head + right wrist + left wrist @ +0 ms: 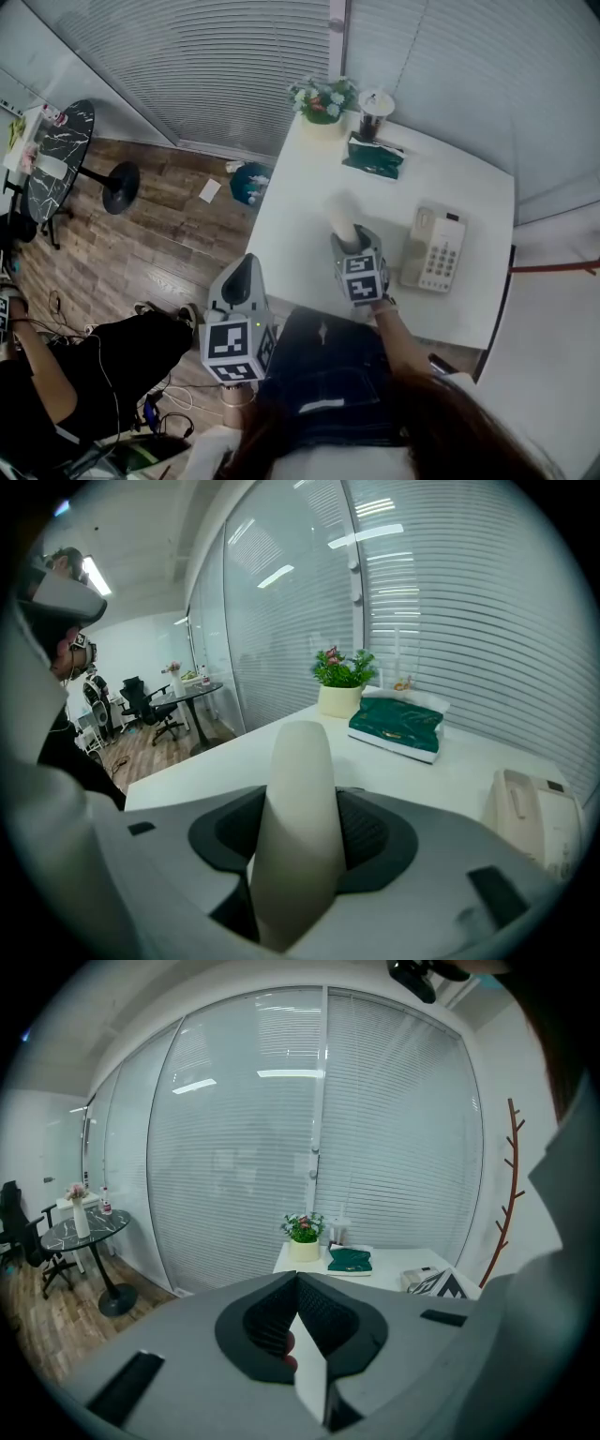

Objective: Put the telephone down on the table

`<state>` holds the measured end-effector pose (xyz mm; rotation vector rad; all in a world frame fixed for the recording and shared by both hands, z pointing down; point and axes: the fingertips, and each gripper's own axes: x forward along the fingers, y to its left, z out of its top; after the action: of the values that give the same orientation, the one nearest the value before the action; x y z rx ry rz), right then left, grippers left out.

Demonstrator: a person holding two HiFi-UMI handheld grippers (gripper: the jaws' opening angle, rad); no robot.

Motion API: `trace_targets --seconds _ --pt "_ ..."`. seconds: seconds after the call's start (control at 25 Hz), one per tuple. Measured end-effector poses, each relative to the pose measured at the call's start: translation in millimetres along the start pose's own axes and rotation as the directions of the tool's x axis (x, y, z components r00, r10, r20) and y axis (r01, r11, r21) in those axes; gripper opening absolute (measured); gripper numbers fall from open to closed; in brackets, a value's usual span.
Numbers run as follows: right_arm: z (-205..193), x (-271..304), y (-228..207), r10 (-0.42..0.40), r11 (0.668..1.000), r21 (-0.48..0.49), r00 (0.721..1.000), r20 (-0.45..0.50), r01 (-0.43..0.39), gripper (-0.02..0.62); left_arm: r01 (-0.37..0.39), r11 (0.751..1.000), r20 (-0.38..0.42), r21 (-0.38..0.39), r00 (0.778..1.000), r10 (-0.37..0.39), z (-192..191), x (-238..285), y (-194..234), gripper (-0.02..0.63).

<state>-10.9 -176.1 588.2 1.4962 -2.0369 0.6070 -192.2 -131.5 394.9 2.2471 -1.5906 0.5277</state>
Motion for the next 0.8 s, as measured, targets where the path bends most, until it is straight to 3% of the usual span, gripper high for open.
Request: trace_targets --seconds 0.8 --pt "-5 19 49 0.112 0.991 -0.075 0.993 -0.031 -0.114 0.217 -0.104 0.994 -0.011 -0.046 0.995 0.103 -16 -34 26 0.0"
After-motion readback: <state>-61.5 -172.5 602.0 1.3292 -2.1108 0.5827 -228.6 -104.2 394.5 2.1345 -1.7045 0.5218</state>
